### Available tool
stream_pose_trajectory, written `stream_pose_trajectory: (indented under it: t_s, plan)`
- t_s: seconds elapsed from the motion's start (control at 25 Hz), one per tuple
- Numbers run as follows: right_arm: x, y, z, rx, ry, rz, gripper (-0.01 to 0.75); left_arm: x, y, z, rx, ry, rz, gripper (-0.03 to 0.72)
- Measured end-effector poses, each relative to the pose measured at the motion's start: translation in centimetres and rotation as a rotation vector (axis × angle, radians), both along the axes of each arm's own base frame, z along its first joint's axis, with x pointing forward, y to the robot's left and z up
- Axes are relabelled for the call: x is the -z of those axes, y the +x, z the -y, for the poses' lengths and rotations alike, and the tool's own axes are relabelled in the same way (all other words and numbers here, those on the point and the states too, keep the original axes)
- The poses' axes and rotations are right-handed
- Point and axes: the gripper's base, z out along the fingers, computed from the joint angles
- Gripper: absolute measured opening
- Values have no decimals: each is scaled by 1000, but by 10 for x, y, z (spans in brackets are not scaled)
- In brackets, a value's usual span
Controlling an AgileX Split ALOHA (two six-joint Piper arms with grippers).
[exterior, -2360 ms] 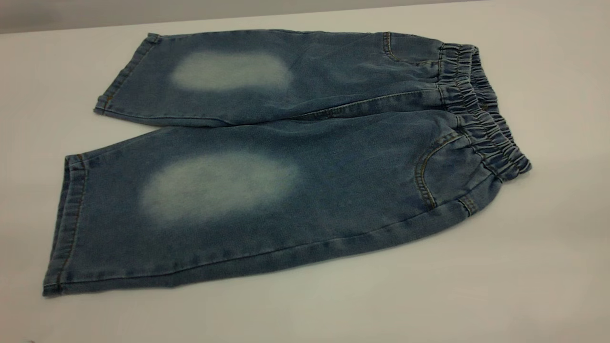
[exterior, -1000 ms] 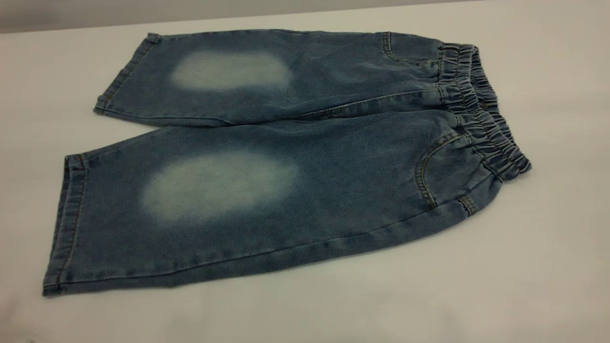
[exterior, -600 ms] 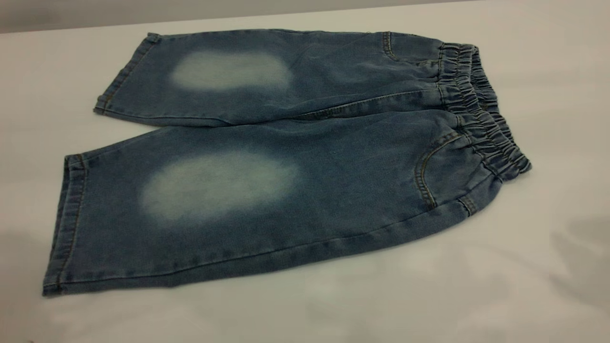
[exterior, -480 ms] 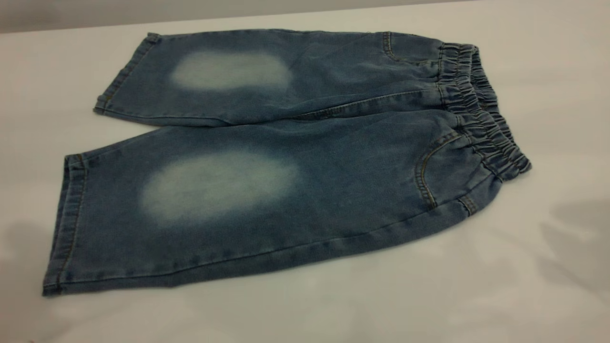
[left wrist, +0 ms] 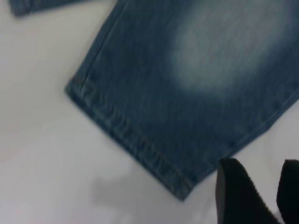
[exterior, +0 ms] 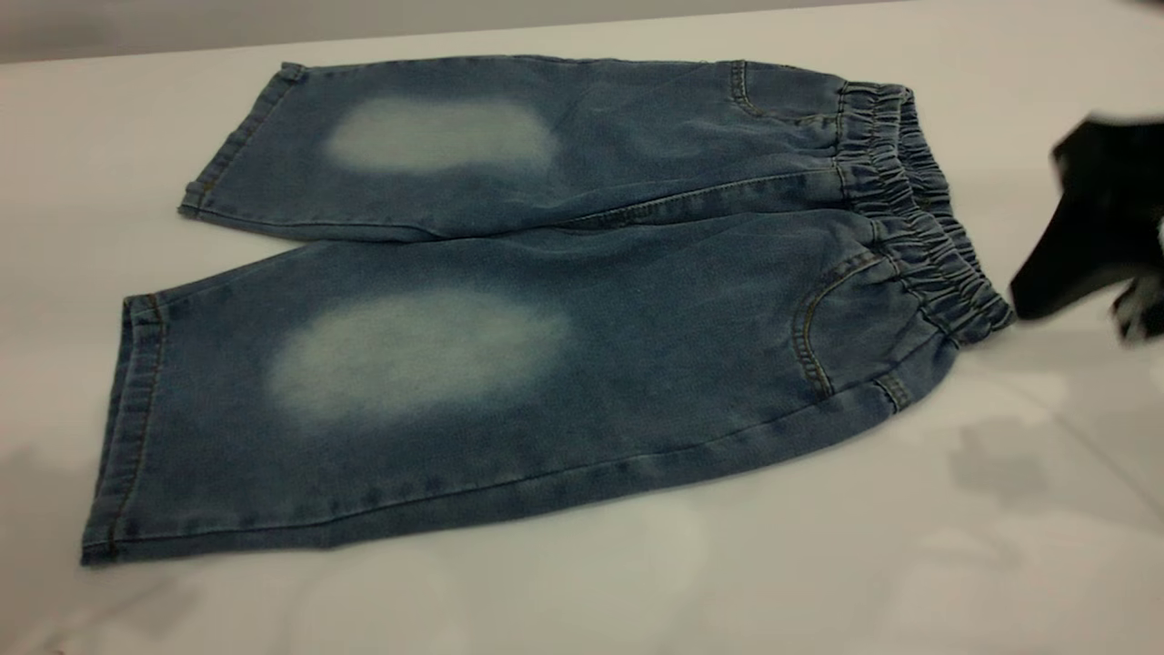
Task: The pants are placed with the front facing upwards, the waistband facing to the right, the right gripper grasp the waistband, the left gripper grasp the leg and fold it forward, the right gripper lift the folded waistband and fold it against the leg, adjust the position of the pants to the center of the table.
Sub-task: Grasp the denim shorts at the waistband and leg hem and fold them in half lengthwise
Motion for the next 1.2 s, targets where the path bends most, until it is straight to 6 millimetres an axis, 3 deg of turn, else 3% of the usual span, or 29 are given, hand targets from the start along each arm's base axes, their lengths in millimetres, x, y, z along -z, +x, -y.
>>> stream_pose_trajectory:
  t_s: [0.12, 0.4, 0.64, 0.84, 1.2]
  plan:
    - [11, 0, -1, -50, 1, -33, 419, -1, 0, 2, 36, -8, 16, 242]
    - [9, 10, 2, 19, -19, 59, 419, -1, 0, 3, 103, 7, 37, 286]
    - [5, 34, 1, 14, -26, 117, 419, -1, 0, 3, 101, 8, 40, 386]
    - [19, 54, -4, -21, 25, 61, 419, -1, 0, 3, 101, 7, 39, 400]
    - [51, 57, 36, 90, 186, -40, 419, -2, 1, 4, 93, -10, 40, 400]
